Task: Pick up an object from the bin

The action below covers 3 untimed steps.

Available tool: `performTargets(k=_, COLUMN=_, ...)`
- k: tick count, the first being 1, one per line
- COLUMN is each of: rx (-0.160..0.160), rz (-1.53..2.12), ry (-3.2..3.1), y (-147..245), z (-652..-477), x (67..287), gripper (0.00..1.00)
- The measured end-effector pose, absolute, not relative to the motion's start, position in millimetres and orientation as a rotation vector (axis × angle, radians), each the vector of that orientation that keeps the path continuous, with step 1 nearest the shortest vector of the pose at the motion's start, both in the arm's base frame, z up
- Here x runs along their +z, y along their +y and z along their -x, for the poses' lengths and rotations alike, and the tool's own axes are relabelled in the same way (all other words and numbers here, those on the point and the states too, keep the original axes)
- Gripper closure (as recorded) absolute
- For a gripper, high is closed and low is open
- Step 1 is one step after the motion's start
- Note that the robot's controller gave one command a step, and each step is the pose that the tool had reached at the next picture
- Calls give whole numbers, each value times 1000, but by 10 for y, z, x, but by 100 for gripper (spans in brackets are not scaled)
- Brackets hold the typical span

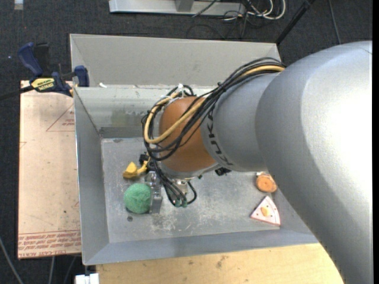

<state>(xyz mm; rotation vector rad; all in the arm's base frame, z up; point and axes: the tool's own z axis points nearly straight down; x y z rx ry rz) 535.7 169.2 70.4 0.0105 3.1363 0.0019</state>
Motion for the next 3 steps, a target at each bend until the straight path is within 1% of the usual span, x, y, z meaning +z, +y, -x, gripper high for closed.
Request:
performTargets(k=1, rx=-1, rz=-14, ry=3149, y=1603, z=-5378, x=1093, gripper=100)
performTargets(k=2, rx=7, rz=-23, ry=3127, y=1620, z=-5732, x=1165, gripper=100)
performTargets(k=3, rx=13, rz=-46, ry=3126, y=1778, z=-5859, x=764, gripper=100)
